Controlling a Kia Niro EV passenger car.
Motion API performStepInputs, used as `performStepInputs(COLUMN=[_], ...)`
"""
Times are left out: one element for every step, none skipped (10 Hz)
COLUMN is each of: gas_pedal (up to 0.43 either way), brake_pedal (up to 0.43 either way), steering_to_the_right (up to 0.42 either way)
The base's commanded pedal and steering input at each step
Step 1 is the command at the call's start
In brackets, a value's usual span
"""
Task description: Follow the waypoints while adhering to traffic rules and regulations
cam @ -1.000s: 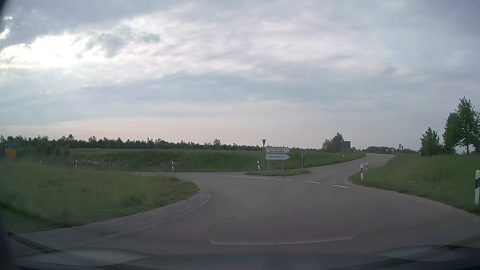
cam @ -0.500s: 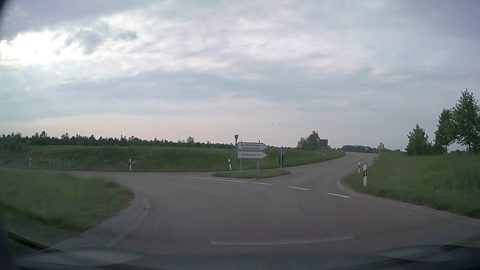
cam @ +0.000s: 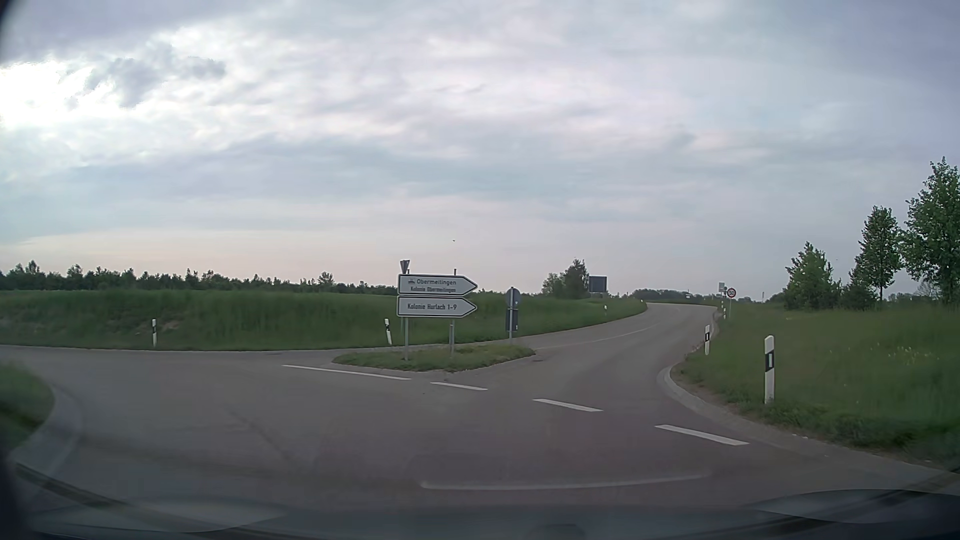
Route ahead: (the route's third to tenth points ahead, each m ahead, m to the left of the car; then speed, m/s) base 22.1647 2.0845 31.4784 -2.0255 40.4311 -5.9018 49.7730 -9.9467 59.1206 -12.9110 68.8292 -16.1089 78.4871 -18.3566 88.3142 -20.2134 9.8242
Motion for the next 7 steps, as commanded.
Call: performStepInputs(gas_pedal=[0.220,0.220,0.220,0.220,0.220,0.220,0.220], brake_pedal=[0.000,0.000,0.000,0.000,0.000,0.000,0.000], steering_to_the_right=[0.086,0.084,0.084,0.083,0.082,0.081,0.081])
